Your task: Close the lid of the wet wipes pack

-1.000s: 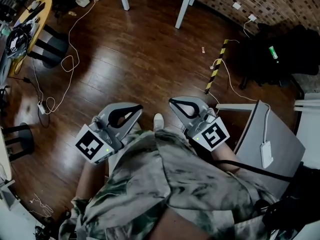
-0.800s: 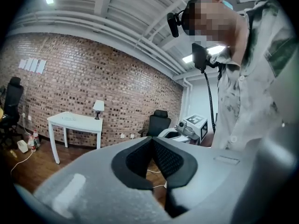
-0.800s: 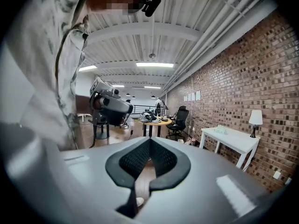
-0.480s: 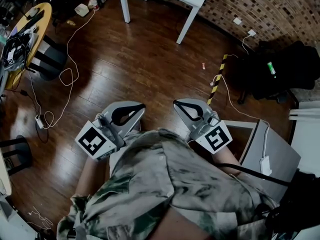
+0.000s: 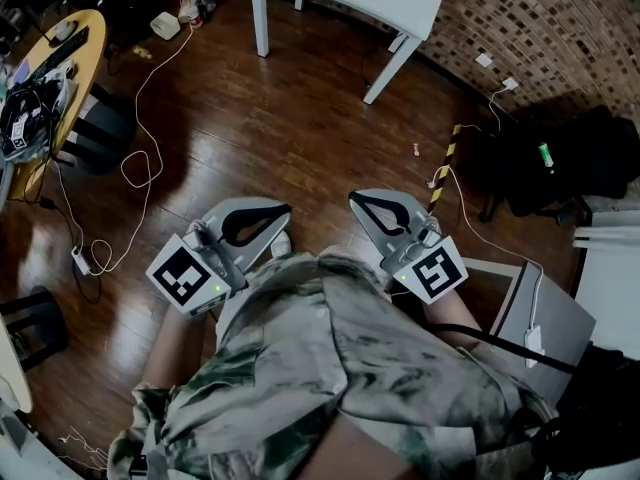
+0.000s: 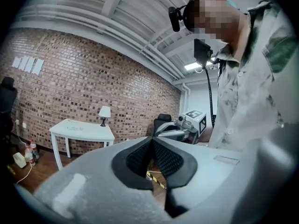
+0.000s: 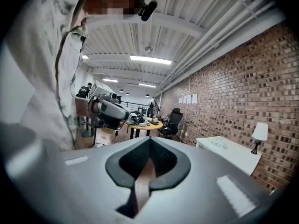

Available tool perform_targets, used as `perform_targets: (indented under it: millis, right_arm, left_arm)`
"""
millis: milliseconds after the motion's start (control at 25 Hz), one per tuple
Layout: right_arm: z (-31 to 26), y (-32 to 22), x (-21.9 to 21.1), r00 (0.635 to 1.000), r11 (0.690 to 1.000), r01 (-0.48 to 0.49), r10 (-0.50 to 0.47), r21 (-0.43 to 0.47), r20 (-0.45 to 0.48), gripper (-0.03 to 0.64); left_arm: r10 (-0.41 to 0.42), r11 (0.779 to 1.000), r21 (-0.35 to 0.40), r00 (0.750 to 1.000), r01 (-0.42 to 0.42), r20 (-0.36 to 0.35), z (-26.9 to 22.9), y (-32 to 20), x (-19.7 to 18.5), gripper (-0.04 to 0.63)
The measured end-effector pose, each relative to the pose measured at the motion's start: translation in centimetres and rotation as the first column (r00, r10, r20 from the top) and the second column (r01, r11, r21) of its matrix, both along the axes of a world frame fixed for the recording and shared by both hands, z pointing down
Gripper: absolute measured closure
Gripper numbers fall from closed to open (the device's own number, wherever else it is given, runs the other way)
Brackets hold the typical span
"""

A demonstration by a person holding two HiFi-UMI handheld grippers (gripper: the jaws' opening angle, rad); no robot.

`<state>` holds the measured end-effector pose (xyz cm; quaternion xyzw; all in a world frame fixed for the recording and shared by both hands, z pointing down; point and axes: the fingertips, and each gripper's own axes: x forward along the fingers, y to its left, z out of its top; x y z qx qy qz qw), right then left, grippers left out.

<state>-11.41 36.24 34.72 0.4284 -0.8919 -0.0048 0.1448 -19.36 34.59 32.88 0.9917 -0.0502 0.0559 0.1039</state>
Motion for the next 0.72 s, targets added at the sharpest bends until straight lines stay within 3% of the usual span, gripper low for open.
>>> perform_targets:
  millis: [280, 720]
  right_arm:
    - [0.4, -4.0, -1.1, 1.0, 1.0, -0.005, 0.005, -0.015, -0.015, 0.612]
    - [1.8, -11.5, 3.0, 1.0, 1.0, -0.005, 0.005, -0.015, 0.012, 0.611]
  left_arm:
    - [-0.009, 1.0, -0.01, 1.0, 0.009, -0.018, 0.5, -4.5, -1.2, 0.597]
    - [-0.014, 1.0, -0.018, 1.0, 0.015, 0.016, 1.7, -11.2, 2.5, 0.597]
